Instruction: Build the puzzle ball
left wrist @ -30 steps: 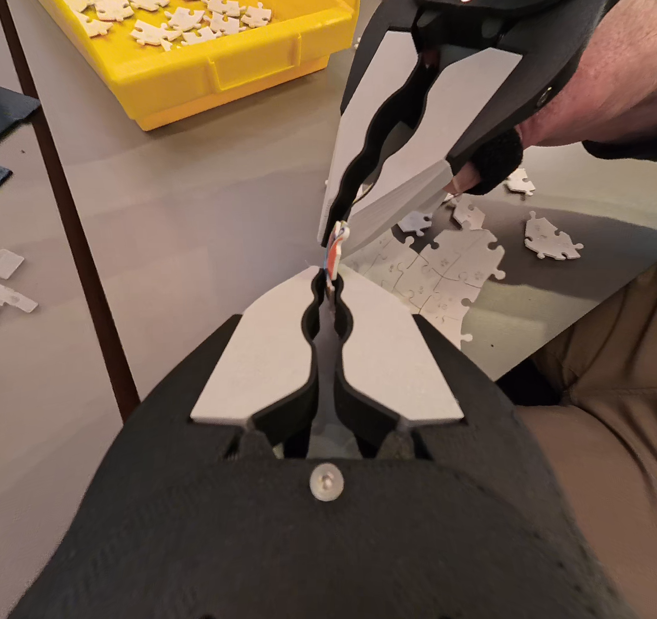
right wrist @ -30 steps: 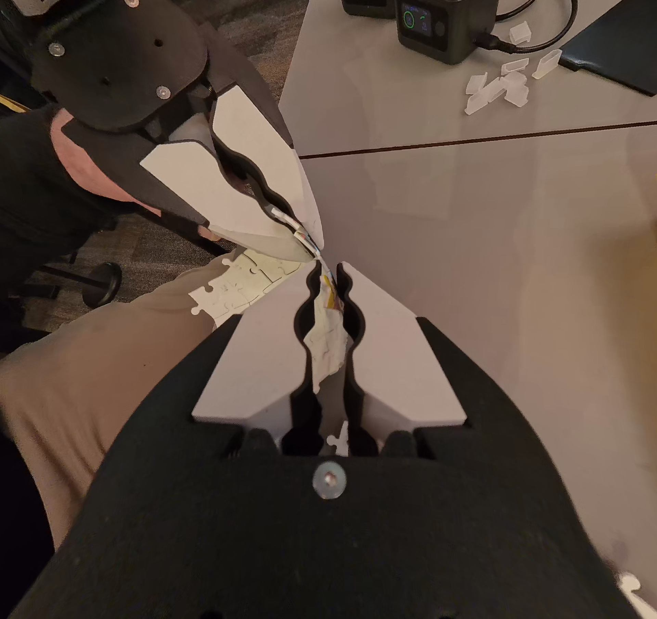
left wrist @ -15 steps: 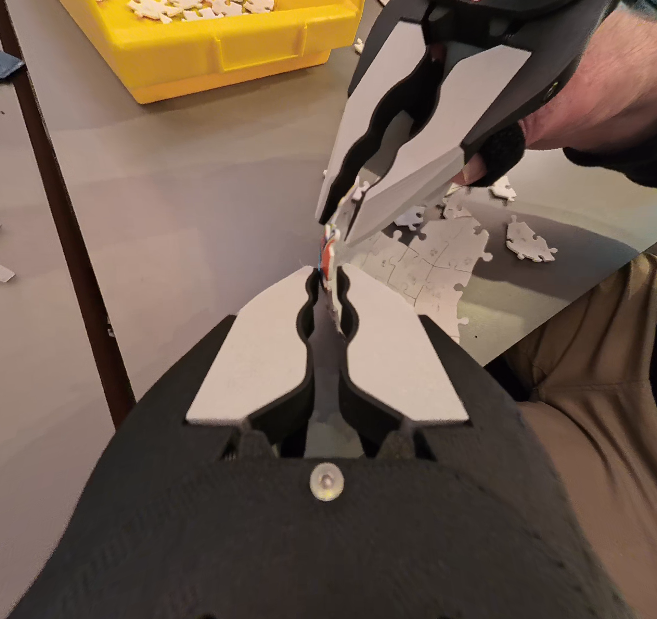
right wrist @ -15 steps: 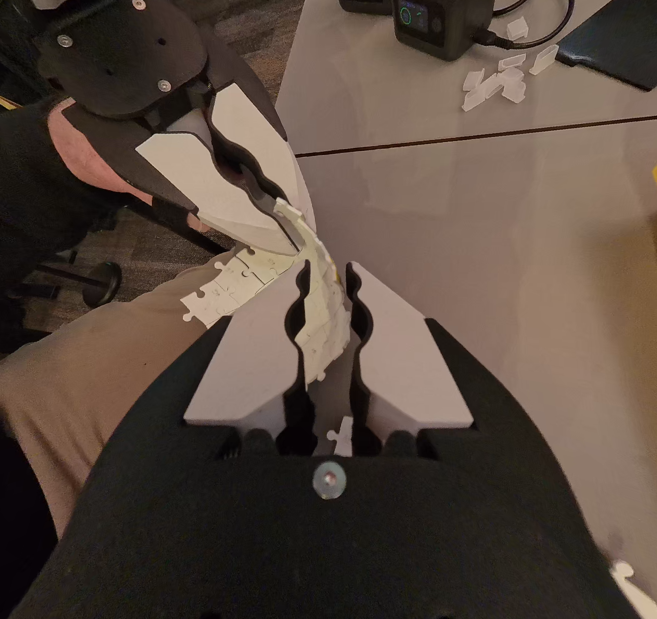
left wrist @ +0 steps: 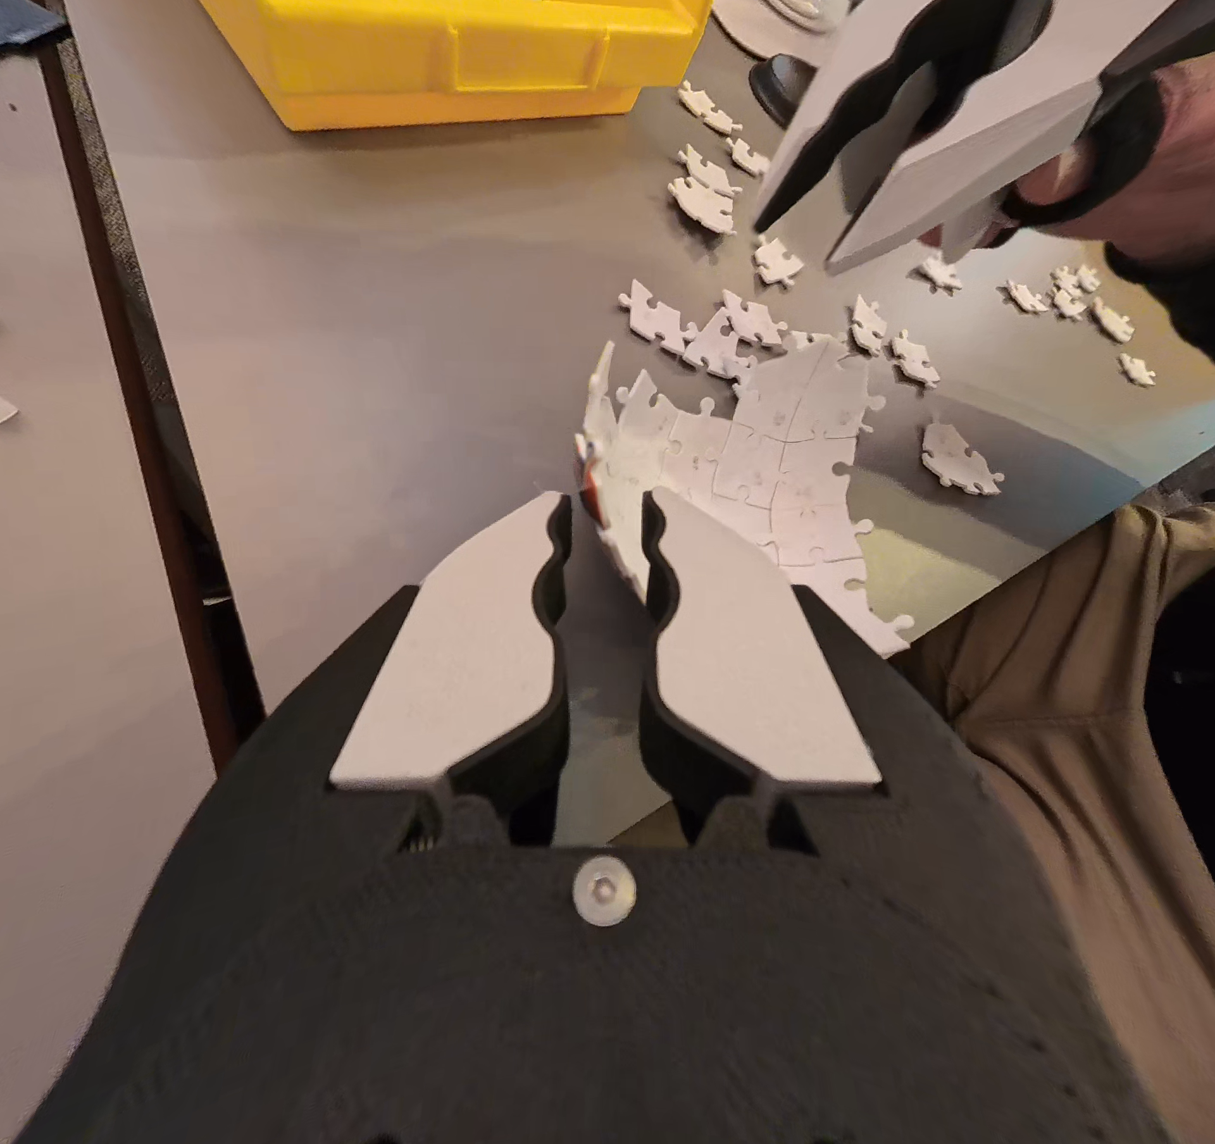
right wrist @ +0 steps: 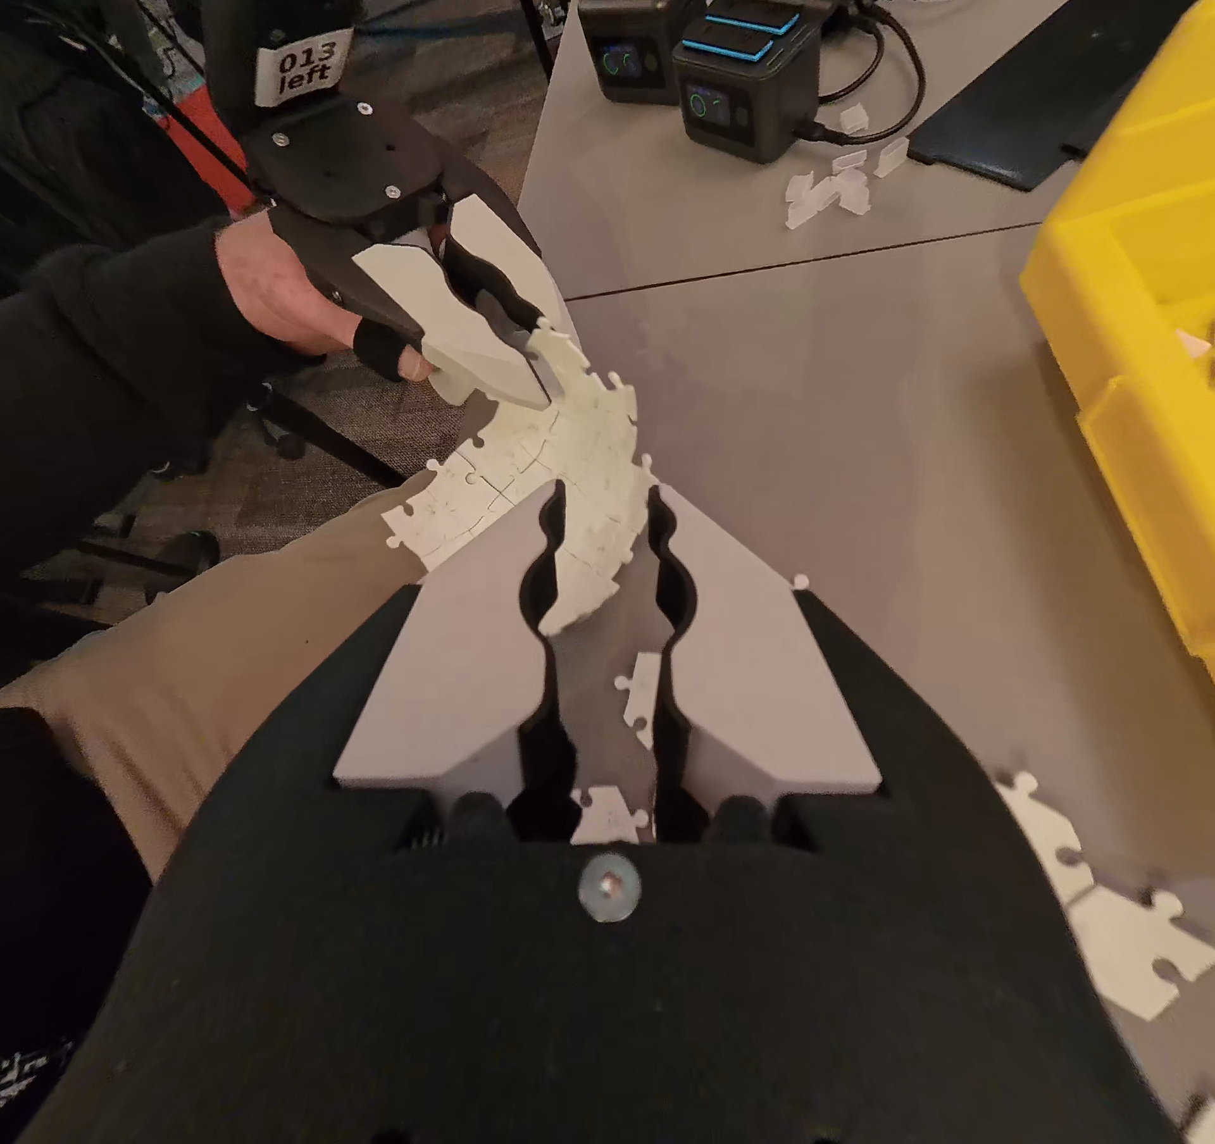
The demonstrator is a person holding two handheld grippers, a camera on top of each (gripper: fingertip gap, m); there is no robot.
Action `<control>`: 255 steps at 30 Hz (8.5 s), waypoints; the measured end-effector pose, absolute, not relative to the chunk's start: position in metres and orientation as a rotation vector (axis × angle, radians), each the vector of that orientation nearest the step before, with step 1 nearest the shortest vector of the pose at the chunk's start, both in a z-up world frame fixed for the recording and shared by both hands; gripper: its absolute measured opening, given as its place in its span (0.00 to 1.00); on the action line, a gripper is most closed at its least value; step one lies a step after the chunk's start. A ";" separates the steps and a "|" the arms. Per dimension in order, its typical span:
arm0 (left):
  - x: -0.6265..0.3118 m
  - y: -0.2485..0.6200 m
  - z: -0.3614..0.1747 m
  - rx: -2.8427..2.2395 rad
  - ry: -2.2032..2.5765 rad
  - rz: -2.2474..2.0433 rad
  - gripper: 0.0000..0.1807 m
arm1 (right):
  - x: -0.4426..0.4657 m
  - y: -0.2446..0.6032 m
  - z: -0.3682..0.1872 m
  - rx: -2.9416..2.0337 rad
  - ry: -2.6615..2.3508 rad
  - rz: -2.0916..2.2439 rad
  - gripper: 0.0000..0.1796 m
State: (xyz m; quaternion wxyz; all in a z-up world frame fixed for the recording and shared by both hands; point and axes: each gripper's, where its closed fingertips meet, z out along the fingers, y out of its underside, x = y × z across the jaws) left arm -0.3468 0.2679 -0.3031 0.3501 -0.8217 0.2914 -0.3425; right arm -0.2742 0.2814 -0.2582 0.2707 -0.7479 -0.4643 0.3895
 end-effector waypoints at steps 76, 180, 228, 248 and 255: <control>-0.333 0.273 -0.313 -2.197 0.653 -0.974 0.09 | -0.285 0.290 -0.284 -2.119 -1.411 1.030 0.18; -0.368 0.286 -0.257 -2.014 0.399 -0.583 0.21 | -0.113 0.212 -0.329 -2.250 -1.227 0.598 0.27; -0.372 0.291 -0.260 -2.029 0.395 -0.614 0.24 | -0.198 0.244 -0.327 -2.121 -1.667 0.665 0.15; -0.368 0.289 -0.253 -2.004 0.411 -0.616 0.24 | -0.175 0.231 -0.342 -1.910 -2.073 0.506 0.00; -0.368 0.290 -0.254 -2.010 0.410 -0.606 0.24 | -0.199 0.232 -0.327 -2.161 -1.692 0.678 0.20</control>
